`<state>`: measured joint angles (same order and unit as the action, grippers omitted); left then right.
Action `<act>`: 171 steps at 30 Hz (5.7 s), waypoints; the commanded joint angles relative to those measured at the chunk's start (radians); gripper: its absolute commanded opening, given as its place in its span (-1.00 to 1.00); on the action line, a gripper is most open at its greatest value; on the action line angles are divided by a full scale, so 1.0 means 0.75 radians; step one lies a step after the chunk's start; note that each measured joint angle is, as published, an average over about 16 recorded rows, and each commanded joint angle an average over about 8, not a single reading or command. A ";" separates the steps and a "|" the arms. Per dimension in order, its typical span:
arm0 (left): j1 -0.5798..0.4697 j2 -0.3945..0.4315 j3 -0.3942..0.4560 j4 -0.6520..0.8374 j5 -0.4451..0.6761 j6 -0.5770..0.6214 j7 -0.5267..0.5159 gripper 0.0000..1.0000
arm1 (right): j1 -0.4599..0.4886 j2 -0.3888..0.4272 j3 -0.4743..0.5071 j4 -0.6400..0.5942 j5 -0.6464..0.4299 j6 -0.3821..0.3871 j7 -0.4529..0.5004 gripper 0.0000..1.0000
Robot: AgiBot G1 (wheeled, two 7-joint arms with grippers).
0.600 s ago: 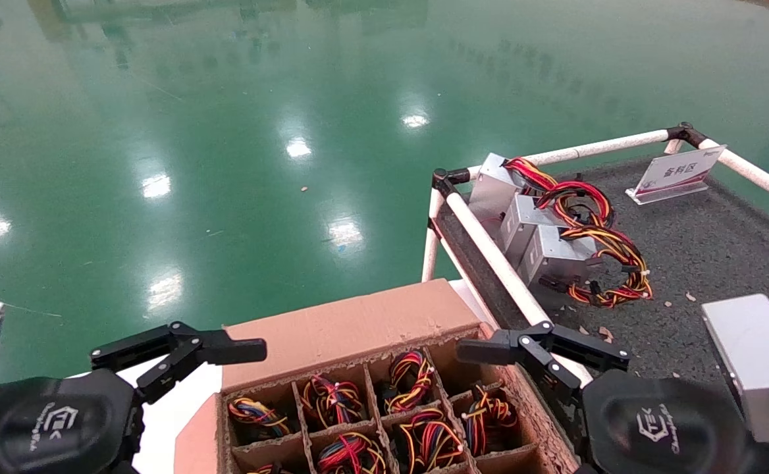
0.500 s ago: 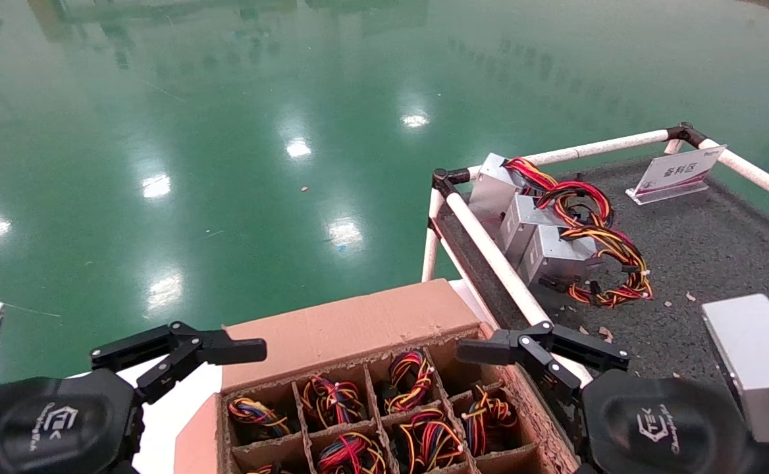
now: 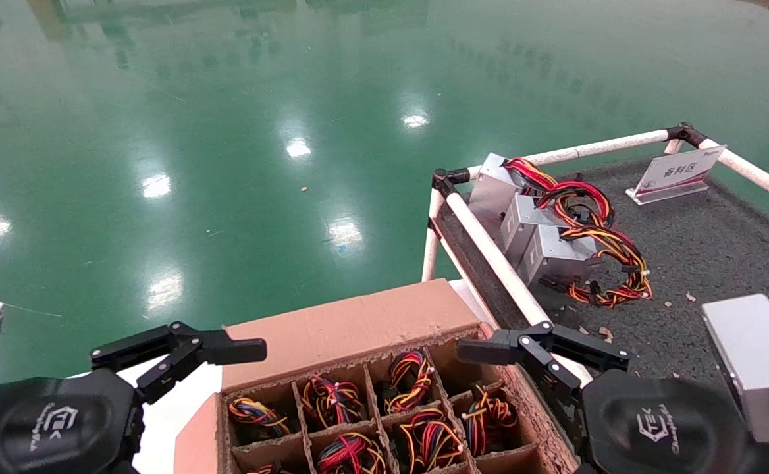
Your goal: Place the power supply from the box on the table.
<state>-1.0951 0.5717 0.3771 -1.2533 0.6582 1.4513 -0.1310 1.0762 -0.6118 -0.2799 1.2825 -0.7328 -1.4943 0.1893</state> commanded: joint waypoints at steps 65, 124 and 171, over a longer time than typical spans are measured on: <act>0.000 0.000 0.000 0.000 0.000 0.000 0.000 1.00 | -0.012 -0.002 -0.011 -0.015 -0.033 0.023 -0.004 1.00; 0.000 0.000 0.000 0.000 0.000 0.000 0.000 1.00 | -0.058 -0.160 -0.194 -0.288 -0.587 0.531 0.022 -1.00; 0.000 0.000 0.001 0.000 0.000 0.000 0.000 1.00 | -0.130 0.026 0.077 -0.100 -0.050 0.489 0.397 -1.00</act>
<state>-1.0952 0.5715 0.3775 -1.2532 0.6579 1.4512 -0.1307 0.9876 -0.5932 -0.2218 1.2048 -0.7730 -1.1216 0.4894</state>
